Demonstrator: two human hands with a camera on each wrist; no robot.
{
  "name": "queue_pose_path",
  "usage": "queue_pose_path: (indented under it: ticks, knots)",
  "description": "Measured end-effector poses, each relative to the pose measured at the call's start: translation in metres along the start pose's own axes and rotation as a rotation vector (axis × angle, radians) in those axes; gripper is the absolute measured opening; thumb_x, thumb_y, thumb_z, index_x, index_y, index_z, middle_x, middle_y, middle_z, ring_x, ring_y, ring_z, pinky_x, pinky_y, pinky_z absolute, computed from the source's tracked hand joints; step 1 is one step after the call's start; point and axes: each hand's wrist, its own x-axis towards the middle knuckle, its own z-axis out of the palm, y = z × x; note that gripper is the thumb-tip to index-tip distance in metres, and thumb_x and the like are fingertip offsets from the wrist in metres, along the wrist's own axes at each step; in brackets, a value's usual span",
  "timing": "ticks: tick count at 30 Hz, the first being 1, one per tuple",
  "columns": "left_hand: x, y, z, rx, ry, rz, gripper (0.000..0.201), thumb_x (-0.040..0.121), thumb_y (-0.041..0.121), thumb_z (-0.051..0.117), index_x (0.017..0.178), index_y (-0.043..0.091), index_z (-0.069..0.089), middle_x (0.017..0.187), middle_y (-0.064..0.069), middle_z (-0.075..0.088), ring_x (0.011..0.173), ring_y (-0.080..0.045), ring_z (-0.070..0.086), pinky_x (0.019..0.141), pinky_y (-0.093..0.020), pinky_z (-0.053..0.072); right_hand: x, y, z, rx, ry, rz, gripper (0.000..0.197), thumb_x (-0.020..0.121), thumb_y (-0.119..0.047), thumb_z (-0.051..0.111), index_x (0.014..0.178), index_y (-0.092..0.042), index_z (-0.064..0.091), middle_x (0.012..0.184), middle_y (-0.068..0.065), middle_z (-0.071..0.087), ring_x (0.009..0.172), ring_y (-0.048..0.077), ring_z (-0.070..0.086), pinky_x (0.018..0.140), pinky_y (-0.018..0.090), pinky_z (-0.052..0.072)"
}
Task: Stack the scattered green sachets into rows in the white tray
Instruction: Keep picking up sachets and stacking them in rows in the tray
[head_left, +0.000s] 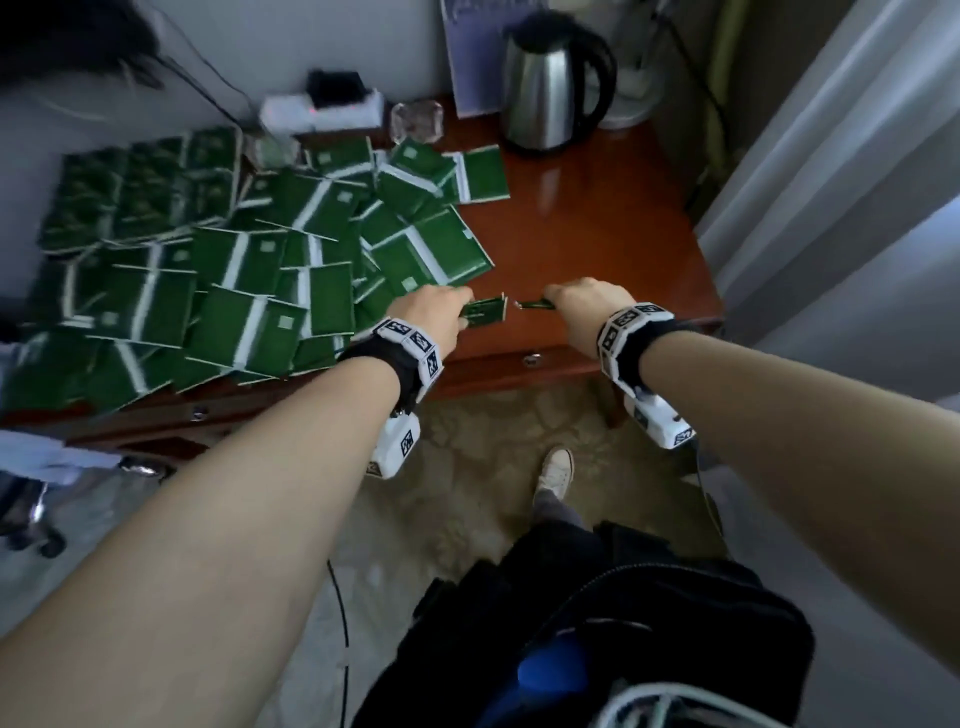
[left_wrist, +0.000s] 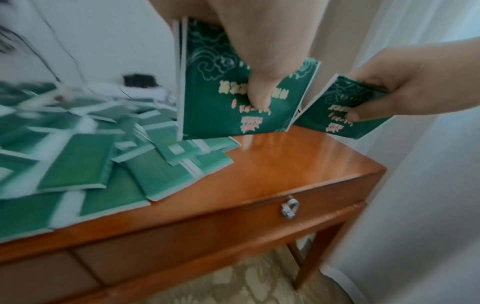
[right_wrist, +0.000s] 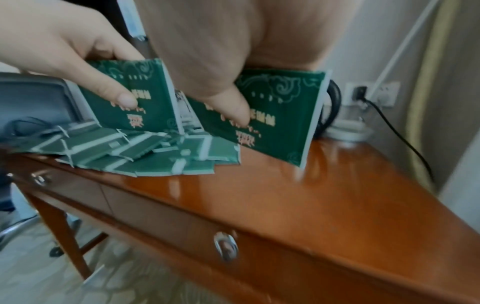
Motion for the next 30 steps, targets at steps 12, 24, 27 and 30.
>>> queue_pose_path:
  ticks: [12,24,27,30]
  knots:
    - [-0.061,-0.137,-0.086,-0.042,0.057,-0.263,0.037,0.099,0.029,0.057,0.134,0.019,0.054,0.120,-0.017,0.064,0.104,-0.036,0.063,0.085,-0.043,0.055,0.057,-0.151,-0.098,-0.118,0.109,-0.214,0.015,0.087,-0.006,0.051,0.097,-0.016,0.057,0.087,0.008,0.057,0.082,0.031,0.061,0.069,0.037,0.056]
    - [-0.030,-0.332,-0.115,-0.017,0.036,-0.379,0.039,0.098,0.026,0.057,0.137,0.024,0.053,0.121,-0.016,0.062,0.105,-0.035,0.062,0.084,-0.040,0.054,0.216,-0.291,-0.139,-0.076,0.073,-0.283,0.032,0.088,-0.003,0.048,0.117,-0.010,0.061,0.102,0.013,0.062,0.089,0.032,0.063,0.073,0.035,0.055]
    - [-0.025,-0.379,-0.113,-0.032,0.006,-0.394,0.039,0.097,0.026,0.057,0.136,0.023,0.054,0.120,-0.015,0.064,0.106,-0.035,0.063,0.087,-0.042,0.055,0.244,-0.330,-0.149,-0.081,0.042,-0.305,0.042,0.088,0.000,0.047,0.128,-0.010,0.056,0.112,0.016,0.063,0.096,0.034,0.064,0.080,0.042,0.058]
    - [-0.025,-0.423,-0.103,-0.063,-0.010,-0.398,0.040,0.098,0.025,0.056,0.138,0.026,0.052,0.118,-0.014,0.066,0.104,-0.033,0.063,0.084,-0.038,0.054,0.268,-0.364,-0.154,-0.088,0.025,-0.320,0.048,0.090,0.001,0.043,0.135,-0.010,0.051,0.116,0.019,0.061,0.099,0.036,0.064,0.079,0.042,0.058]
